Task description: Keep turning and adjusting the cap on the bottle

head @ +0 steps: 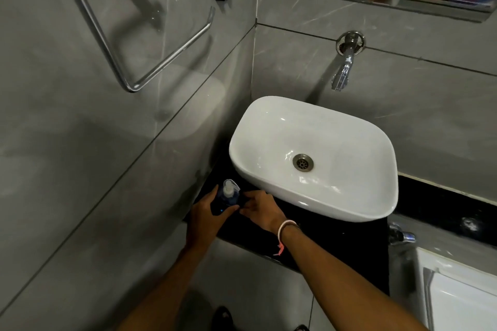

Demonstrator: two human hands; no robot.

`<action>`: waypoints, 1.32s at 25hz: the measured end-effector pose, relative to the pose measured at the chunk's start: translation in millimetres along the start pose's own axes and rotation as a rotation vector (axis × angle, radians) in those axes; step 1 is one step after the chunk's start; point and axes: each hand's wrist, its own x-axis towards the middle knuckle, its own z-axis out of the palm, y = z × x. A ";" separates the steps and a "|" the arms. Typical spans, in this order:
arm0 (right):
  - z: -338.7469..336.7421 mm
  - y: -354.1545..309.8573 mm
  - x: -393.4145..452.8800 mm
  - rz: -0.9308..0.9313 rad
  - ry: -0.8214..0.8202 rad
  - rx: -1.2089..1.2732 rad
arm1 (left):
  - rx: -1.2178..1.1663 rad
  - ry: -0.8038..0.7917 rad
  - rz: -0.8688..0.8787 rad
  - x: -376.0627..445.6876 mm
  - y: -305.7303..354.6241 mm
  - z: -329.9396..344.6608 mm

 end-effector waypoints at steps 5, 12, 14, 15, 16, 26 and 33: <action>-24.5 -21.5 -14.9 -0.092 0.033 -0.292 | -0.044 -0.010 -0.018 -0.2 -6.3 -2.0; -67.0 -90.1 -26.2 -0.453 -0.079 -0.666 | -0.097 0.009 -0.039 -6.7 0.1 2.0; -63.0 -100.6 -18.7 -0.496 -0.146 -0.747 | -0.097 0.010 -0.028 -8.4 0.4 2.0; -60.6 -103.8 -16.5 -0.496 -0.159 -0.748 | -0.088 0.010 -0.027 -8.8 0.2 2.0; -58.4 -105.7 -14.6 -0.478 -0.152 -0.733 | -0.074 0.012 -0.032 -9.0 1.2 1.9; -29.9 -99.5 -4.1 -0.380 0.102 -0.707 | 0.012 -0.017 -0.091 -7.6 -2.7 3.1; -33.3 -98.1 -7.1 -0.362 0.100 -0.669 | 0.008 -0.056 -0.094 -7.1 -2.3 1.3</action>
